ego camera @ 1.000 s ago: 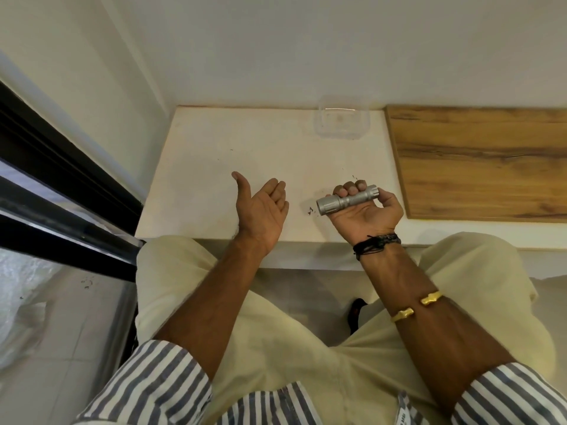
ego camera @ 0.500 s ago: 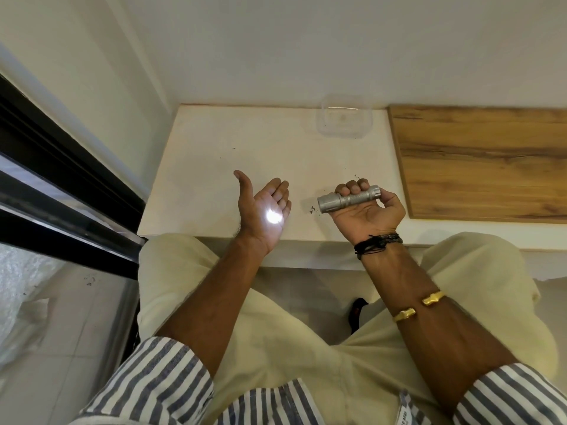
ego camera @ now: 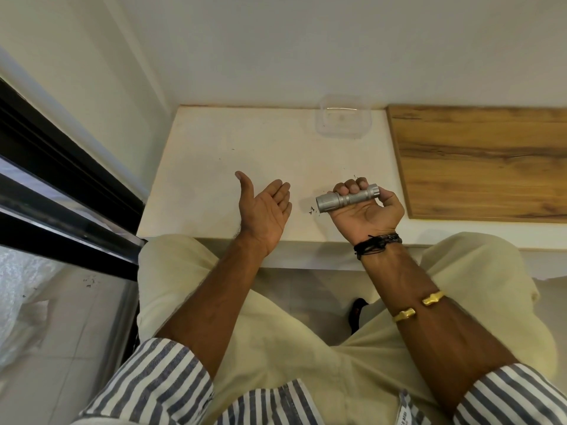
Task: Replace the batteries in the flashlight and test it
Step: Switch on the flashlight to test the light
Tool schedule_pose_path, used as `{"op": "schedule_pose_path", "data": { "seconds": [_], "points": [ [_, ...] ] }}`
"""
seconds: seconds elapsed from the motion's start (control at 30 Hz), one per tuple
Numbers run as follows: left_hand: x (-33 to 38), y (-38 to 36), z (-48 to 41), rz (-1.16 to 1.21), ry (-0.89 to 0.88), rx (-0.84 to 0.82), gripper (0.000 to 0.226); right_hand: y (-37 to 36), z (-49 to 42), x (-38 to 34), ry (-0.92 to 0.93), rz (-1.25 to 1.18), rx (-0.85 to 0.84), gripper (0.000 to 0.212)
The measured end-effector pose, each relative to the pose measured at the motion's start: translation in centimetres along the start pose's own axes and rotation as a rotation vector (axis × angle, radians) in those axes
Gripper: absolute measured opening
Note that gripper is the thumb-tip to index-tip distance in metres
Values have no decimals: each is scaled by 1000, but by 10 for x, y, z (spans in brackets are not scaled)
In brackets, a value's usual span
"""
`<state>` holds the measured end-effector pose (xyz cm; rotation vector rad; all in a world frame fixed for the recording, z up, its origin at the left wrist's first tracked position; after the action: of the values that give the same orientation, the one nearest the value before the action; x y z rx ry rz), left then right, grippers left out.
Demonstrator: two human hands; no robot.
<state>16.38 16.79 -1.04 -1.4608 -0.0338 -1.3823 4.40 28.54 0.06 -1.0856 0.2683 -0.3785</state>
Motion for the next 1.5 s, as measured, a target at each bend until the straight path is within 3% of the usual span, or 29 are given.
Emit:
{"op": "schedule_pose_path", "data": {
  "seconds": [0.47,0.63,0.7,0.8,0.9,1.0,1.13,1.23,1.4,1.5],
  "points": [
    [0,-1,0,30,13,-14,107,-5,1,1,-66,131,-84,18],
    [1,-1,-1,31,-5,21,103,-6,-3,-1,-29,382,81,11],
    [3,1,-2,38,-33,59,102,-4,-4,-5,78,614,179,10],
    [5,5,-3,-3,-72,88,99,-9,1,-11,377,1047,282,17],
    [7,7,-4,-27,-94,101,99,-13,6,-16,666,1240,381,21],
    [8,7,-4,-41,-106,108,97,-18,9,-23,758,1118,308,30],
    [7,7,-4,-41,-114,121,96,-22,10,-27,724,925,182,36],
    [8,9,-5,-52,-118,131,97,-23,8,-31,585,813,152,19],
    [9,11,-6,-15,-114,143,100,-19,9,-33,626,838,247,6],
    [7,9,-6,2,-82,117,102,-17,6,-35,423,567,150,4]
  ]
}}
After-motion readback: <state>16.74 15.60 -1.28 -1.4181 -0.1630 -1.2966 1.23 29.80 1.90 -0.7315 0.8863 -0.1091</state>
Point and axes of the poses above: each hand's wrist, its own z-axis away from the middle knuckle, its own y-axis out of the back of the hand, x = y × z, the point moved 4 cm from there along -z, towards the middle knuckle, and after that the axes turned 14 degrees about -y, right-handed, at the moved point
